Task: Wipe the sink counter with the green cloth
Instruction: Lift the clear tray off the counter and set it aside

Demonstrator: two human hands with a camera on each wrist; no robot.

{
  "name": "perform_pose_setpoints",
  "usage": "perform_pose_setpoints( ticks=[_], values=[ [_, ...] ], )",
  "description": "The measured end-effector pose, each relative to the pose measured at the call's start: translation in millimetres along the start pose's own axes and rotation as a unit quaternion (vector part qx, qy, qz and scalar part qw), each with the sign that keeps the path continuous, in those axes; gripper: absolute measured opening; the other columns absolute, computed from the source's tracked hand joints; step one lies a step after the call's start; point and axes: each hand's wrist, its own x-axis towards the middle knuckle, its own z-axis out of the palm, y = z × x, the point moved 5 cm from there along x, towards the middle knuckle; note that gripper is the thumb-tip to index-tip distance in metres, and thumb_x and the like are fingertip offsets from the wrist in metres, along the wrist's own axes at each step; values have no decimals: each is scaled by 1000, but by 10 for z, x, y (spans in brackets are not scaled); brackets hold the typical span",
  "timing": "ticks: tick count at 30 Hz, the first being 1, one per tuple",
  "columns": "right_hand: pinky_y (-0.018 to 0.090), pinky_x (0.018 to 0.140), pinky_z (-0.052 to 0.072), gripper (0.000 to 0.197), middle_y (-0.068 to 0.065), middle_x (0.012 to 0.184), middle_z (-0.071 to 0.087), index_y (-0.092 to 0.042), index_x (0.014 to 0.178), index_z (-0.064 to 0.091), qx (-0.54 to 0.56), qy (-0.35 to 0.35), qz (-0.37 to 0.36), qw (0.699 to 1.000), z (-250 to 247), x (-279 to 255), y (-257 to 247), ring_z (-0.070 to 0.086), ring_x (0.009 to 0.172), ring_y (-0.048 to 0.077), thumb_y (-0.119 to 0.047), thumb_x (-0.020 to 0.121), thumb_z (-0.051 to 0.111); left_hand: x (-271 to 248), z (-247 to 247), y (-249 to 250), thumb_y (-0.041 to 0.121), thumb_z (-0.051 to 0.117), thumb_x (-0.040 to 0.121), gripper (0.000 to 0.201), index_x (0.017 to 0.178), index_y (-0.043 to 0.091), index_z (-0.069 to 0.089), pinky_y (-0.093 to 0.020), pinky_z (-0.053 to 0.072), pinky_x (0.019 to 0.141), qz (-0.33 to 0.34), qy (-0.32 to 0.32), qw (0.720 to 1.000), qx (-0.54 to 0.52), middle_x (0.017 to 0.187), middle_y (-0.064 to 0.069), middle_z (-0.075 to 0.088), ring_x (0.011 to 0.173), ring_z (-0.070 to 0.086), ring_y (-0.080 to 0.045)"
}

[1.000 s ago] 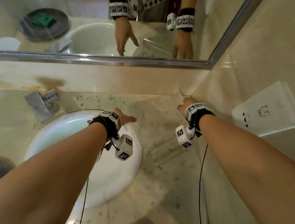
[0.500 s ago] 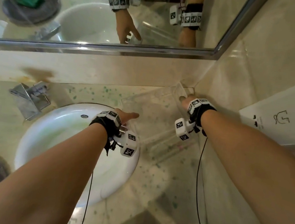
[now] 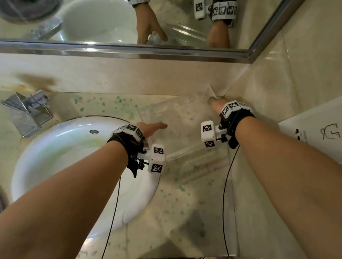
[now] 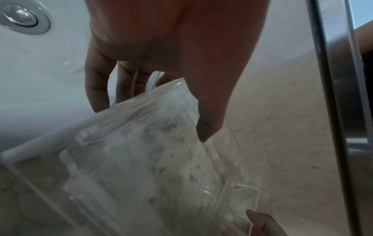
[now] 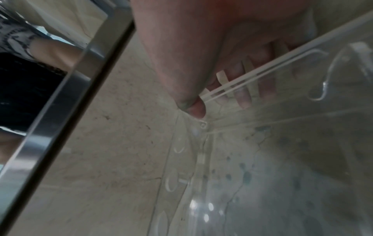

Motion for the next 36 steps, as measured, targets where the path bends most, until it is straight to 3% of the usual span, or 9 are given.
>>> perform_pose_setpoints(
  ticks=[3,7,11,13,16,23,27,31,36],
  values=[
    [38,93,39,67,14,142,44,-21,143,37,-12,13,10,1000,-80,-63,9,49,121,34,-58,88,29,-30,-16,54,59,65,81,80,135,3,47,-31,42,59,12,2,1000,-27,105,-15,56,71,55,-23],
    [44,92,45,77,13,135,48,-24,140,38,16,17,23,999,-79,-131,34,53,110,35,-64,75,34,-37,-67,14,60,68,75,80,130,5,50,-34,47,70,15,-2,998,-66,98,-12,57,77,57,-25],
    [39,97,43,69,12,140,44,-19,143,35,81,5,21,996,-4,-219,18,50,119,37,-53,84,46,-94,-202,-106,68,73,62,98,135,9,45,-32,44,58,28,27,990,-134,110,-12,60,87,61,-26],
    [37,89,42,75,16,144,40,-20,146,29,103,-9,37,994,73,-217,34,50,118,38,-54,81,49,-143,-307,-163,63,73,70,95,142,11,39,-32,45,49,45,39,987,-149,128,-13,55,94,61,-31],
    [38,85,42,86,18,145,38,-15,149,23,161,-11,42,986,182,-368,-15,49,119,39,-53,77,52,-278,-517,-223,53,71,81,82,143,12,36,-29,44,41,72,60,984,-150,131,-15,54,97,63,-35],
    [38,90,38,75,16,144,41,-7,145,32,266,-3,22,964,360,-795,-225,44,126,36,-44,85,57,-577,-1101,-396,62,74,72,87,139,15,45,-51,56,73,134,64,974,-169,127,-14,61,96,69,-34],
    [49,101,42,77,11,119,51,-14,128,49,313,-30,7,949,501,-934,-295,52,107,35,-60,67,61,-801,-1475,-535,69,71,69,91,141,20,44,-54,52,78,165,72,975,-127,130,-9,60,99,69,-30],
    [43,87,42,51,7,93,55,-22,87,53,375,-43,-8,926,610,-1250,-420,55,84,30,-61,55,62,-793,-1819,-803,84,76,28,130,141,29,43,-65,50,84,179,70,972,-133,131,-9,60,97,70,-30],
    [37,80,38,28,7,66,59,-17,75,49,446,-29,-14,894,680,-2120,-715,51,63,24,-42,87,53,-935,-2157,-1104,91,64,47,116,142,29,40,-49,57,78,196,100,969,-108,122,-8,65,88,69,-28]
  ],
)
